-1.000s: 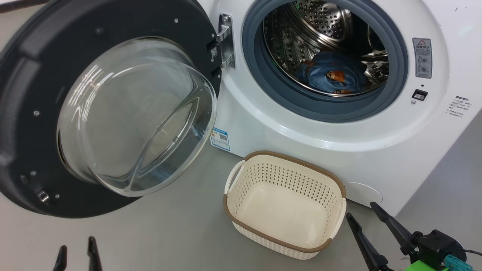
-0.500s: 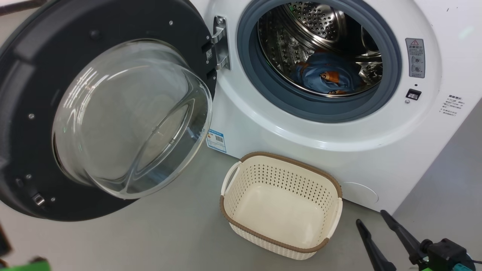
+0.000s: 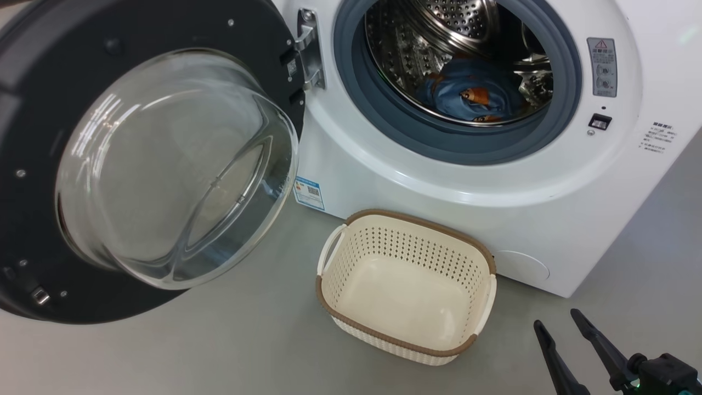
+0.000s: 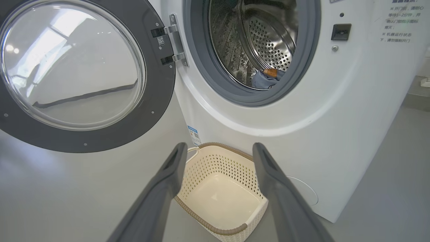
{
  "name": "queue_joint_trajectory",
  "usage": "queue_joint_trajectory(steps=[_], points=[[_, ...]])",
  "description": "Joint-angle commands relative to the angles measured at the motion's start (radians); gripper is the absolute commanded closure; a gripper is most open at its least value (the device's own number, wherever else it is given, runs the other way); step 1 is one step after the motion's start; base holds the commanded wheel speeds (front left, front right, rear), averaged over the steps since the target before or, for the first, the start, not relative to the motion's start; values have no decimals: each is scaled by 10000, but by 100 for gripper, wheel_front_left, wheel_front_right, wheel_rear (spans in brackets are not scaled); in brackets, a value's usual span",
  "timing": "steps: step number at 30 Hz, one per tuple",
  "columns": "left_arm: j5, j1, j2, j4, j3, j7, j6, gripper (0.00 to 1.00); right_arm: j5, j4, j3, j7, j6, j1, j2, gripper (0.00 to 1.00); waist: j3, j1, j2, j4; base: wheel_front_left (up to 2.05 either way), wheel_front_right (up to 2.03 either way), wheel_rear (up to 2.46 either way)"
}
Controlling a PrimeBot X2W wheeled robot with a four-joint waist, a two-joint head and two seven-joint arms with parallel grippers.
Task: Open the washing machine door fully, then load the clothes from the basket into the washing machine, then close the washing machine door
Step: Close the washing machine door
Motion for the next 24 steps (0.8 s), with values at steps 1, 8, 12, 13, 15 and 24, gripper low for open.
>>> queue_joint_trajectory(steps=[1, 8, 12, 13, 15, 24], points=[[-356, -488, 663, 115, 288, 210, -56, 100, -82, -279, 123, -48, 27, -85, -199, 0, 108, -1, -1, -55, 0, 0, 0], [-3554, -1941, 2043, 2999, 190, 2862, -64, 100, -94, -362, 53, -48, 27, -177, -314, 0, 427, -1, -1, -149, 0, 0, 0], [-4973, -2316, 2708, 4235, -258, 5262, -65, 100, -102, -408, 46, -48, 27, -286, -414, 0, 657, -1, -1, -227, 0, 0, 0], [-5239, -2397, 2766, 4427, -276, 5653, -65, 100, -102, -416, 36, -48, 27, -300, -435, 0, 691, -1, -1, -238, 0, 0, 0], [-5549, -2504, 2922, 4758, -321, 6256, -66, 100, -99, -426, 22, -48, 27, -317, -472, 0, 753, -1, -1, -262, 0, 0, 0], [-6621, -2752, 3066, 5127, -643, 8578, -65, 100, -93, -460, 1, -48, 27, -394, -566, 0, 941, -1, -1, -375, 0, 0, 0]])
